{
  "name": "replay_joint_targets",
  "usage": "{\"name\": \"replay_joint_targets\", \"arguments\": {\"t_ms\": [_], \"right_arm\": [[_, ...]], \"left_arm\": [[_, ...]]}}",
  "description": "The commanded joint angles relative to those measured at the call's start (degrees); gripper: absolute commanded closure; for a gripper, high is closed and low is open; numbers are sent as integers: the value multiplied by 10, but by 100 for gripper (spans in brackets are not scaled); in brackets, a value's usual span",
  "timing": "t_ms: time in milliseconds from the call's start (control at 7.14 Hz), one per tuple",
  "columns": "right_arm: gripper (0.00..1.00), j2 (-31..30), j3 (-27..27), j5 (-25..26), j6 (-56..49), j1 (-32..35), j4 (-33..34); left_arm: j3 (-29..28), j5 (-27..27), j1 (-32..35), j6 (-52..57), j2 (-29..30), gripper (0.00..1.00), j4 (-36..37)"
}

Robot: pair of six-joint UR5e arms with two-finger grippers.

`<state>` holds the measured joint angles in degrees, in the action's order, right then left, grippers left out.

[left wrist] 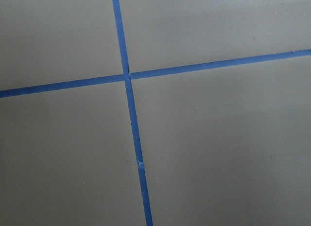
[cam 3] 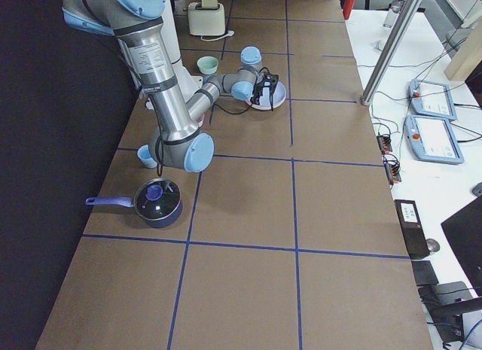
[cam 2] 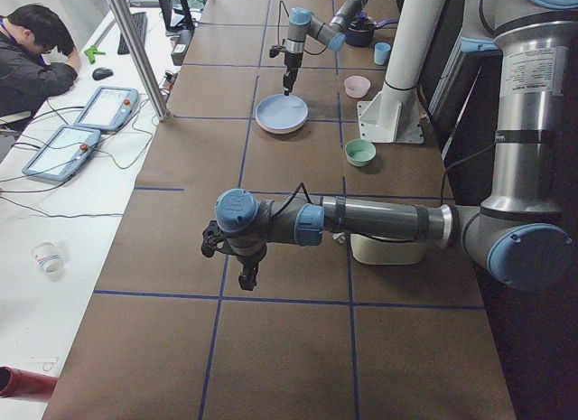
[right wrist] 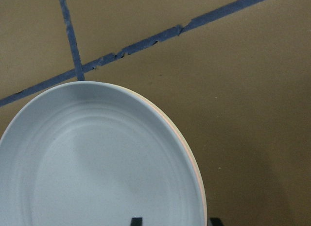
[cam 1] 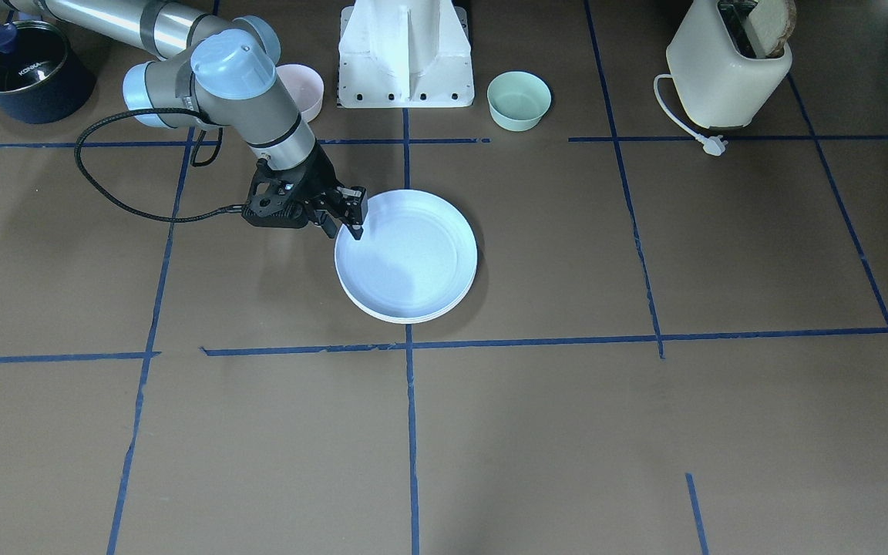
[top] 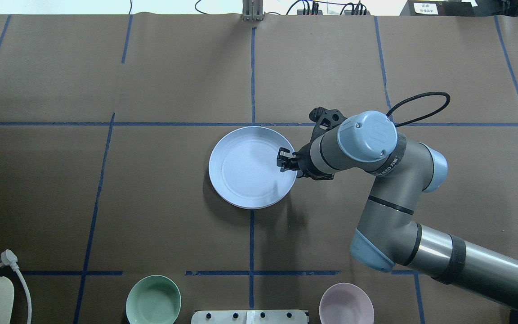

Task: Stack three plates with pink and blue
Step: 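Carry the light blue plate with the right gripper onto the pink plate, then open the right gripper and withdraw it from the stack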

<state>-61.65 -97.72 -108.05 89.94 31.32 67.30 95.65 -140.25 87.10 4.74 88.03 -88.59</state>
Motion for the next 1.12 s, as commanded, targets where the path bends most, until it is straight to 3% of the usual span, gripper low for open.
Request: {"name": "replay_joint_targets", "arguments": {"t_ms": [0,140,280,420,700,980], "right_arm": [[0,-4,1,-75,-76,68,65],[0,-7,0,-122,-177,123,127],[0,-24,-3,-150,-283,177,180],[0,-60,-5,-176,-390,231,192],[0,-167,-12,-248,-618,378,192],[0,-292,-40,-253,-826,484,193]], "left_arm": [[0,1,0,3,-9,0,0],[-8,2,0,0,-10,0,2],[-10,44,-1,0,-13,0,1],[-1,105,-1,3,-9,0,1],[1,87,0,-1,-24,0,10],[9,84,-1,1,-40,0,12]]}}
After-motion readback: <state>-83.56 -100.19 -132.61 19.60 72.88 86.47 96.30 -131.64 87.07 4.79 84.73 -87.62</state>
